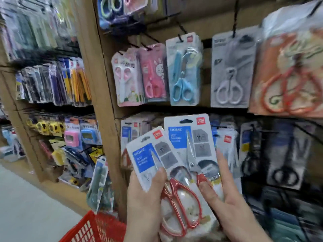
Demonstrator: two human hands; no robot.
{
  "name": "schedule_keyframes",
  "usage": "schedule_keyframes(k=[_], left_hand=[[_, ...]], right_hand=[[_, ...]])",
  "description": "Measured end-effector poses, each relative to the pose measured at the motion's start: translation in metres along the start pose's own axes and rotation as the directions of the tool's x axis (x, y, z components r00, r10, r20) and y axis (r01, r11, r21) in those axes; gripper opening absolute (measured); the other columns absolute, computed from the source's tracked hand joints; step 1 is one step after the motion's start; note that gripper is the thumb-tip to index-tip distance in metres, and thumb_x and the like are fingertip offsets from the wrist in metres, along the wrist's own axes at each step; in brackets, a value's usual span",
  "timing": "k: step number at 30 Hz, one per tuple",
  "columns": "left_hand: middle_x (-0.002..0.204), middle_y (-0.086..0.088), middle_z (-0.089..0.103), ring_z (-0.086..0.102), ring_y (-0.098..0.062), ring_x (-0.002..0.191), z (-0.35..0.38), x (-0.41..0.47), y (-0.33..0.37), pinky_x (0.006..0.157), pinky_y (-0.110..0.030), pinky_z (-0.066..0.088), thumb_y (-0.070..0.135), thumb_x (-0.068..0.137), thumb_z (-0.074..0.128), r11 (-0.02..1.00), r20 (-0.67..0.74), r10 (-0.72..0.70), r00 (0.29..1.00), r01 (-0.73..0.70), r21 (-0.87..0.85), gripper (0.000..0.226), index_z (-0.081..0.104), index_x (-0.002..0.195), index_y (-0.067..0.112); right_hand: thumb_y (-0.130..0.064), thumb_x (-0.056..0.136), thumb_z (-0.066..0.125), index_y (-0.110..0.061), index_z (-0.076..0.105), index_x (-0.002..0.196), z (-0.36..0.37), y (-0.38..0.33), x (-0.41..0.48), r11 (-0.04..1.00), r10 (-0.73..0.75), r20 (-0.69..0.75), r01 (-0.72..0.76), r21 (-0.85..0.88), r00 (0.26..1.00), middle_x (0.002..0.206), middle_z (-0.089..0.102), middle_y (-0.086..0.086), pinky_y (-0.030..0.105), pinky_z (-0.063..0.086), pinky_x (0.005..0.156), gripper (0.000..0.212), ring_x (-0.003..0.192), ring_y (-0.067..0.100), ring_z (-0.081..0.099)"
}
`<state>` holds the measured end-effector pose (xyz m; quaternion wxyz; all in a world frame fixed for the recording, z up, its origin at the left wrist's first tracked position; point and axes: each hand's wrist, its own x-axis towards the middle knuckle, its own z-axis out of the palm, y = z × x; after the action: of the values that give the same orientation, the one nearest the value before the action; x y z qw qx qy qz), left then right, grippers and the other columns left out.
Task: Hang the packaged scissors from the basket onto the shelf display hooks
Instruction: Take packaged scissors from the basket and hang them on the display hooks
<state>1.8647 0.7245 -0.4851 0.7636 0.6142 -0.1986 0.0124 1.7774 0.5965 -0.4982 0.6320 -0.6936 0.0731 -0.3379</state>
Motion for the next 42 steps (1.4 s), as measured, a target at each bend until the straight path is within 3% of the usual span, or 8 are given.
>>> schedule_keyframes(k=[3, 8, 13, 22, 26, 31, 36, 42], left_hand=[[0.086, 0.004, 0.078, 0.071, 0.001, 0.075, 0.033, -0.018, -0.003, 0.059, -0.007, 0.048, 0.019, 0.082, 0.081, 0.996, 0.101, -0.083, 0.991, 0.084, -0.006, 0.022, 0.072, 0.102, 0.016], [0.087, 0.003, 0.078, 0.071, -0.009, 0.076, 0.086, -0.040, -0.027, 0.066, -0.011, 0.048, 0.056, 0.037, 0.068, 0.986, 0.252, -0.163, 0.954, 0.151, 0.065, 0.072, 0.073, 0.096, 0.015], [0.092, 0.003, 0.078, 0.073, -0.013, 0.089, 0.126, -0.054, -0.036, 0.067, -0.010, 0.048, 0.015, 0.084, 0.076, 0.960, 0.415, -0.278, 0.866, 0.233, 0.156, 0.019, 0.072, 0.102, 0.019], [0.093, 0.016, 0.077, 0.071, -0.005, 0.093, 0.165, -0.049, -0.035, 0.076, -0.018, 0.050, 0.021, 0.093, 0.064, 0.956, 0.479, -0.271, 0.835, 0.174, 0.238, 0.015, 0.072, 0.105, 0.026], [0.085, 0.020, 0.074, 0.070, 0.003, 0.079, 0.188, -0.058, -0.034, 0.062, -0.008, 0.049, 0.015, 0.091, 0.068, 0.970, 0.526, -0.224, 0.820, 0.136, 0.201, 0.016, 0.067, 0.104, 0.025], [0.091, 0.002, 0.078, 0.076, -0.019, 0.082, 0.207, -0.061, -0.025, 0.074, -0.037, 0.062, 0.002, 0.086, 0.071, 0.992, 0.569, -0.112, 0.815, 0.061, 0.108, 0.027, 0.067, 0.105, 0.021], [0.097, -0.003, 0.078, 0.075, -0.023, 0.088, 0.227, -0.061, -0.029, 0.077, -0.036, 0.061, -0.001, 0.089, 0.066, 0.998, 0.649, -0.064, 0.758, 0.058, 0.030, 0.026, 0.064, 0.109, 0.016], [0.097, -0.002, 0.078, 0.074, -0.023, 0.091, 0.234, -0.068, -0.058, 0.076, -0.032, 0.058, -0.003, 0.089, 0.066, 0.993, 0.652, -0.113, 0.750, 0.101, 0.056, 0.027, 0.065, 0.106, 0.017]], right_hand=[[-0.024, 0.068, 0.066, -0.050, 0.026, 0.139, -0.036, 0.000, -0.025, 0.998, -0.054, -0.089, 0.052, -0.019, 0.995, 0.111, 0.048, -0.058, -0.009, 0.034, 0.074, 0.086, 0.101, -0.036, 0.045], [-0.020, 0.076, 0.075, -0.050, 0.071, 0.109, -0.094, 0.012, -0.044, 0.998, 0.042, -0.179, -0.049, -0.035, 0.983, 0.108, 0.072, -0.023, -0.001, 0.041, 0.073, 0.045, 0.089, -0.017, 0.063], [-0.012, 0.089, 0.066, -0.056, 0.070, 0.100, -0.141, 0.032, -0.055, 0.981, 0.140, -0.256, -0.170, -0.098, 0.956, 0.105, 0.072, -0.025, 0.015, 0.045, 0.099, 0.046, 0.101, -0.008, 0.064], [-0.011, 0.085, 0.068, -0.035, 0.081, 0.080, -0.200, 0.038, -0.059, 0.980, 0.150, -0.333, -0.185, -0.077, 0.931, 0.089, 0.074, -0.026, 0.001, 0.045, 0.067, 0.028, 0.081, -0.012, 0.066], [-0.007, 0.084, 0.071, -0.031, 0.082, 0.079, -0.217, 0.034, -0.055, 0.976, 0.175, -0.324, -0.206, -0.066, 0.930, 0.092, 0.077, -0.014, 0.011, 0.053, 0.083, 0.027, 0.091, -0.001, 0.070], [-0.061, 0.044, 0.090, -0.031, 0.080, 0.090, -0.236, 0.034, -0.073, 0.980, 0.172, -0.403, -0.200, -0.028, 0.899, 0.097, 0.078, -0.002, 0.027, 0.054, 0.093, 0.056, 0.097, 0.016, 0.072], [0.000, 0.075, 0.078, -0.037, 0.080, 0.079, -0.244, 0.029, -0.081, 0.979, 0.101, -0.456, -0.171, -0.115, 0.884, 0.088, 0.077, -0.008, 0.004, 0.047, 0.073, 0.037, 0.079, -0.002, 0.068], [-0.014, 0.077, 0.078, -0.047, 0.076, 0.095, -0.249, 0.032, -0.089, 0.964, 0.135, -0.465, -0.226, -0.144, 0.875, 0.103, 0.075, -0.020, 0.007, 0.046, 0.088, 0.038, 0.103, -0.006, 0.065]])
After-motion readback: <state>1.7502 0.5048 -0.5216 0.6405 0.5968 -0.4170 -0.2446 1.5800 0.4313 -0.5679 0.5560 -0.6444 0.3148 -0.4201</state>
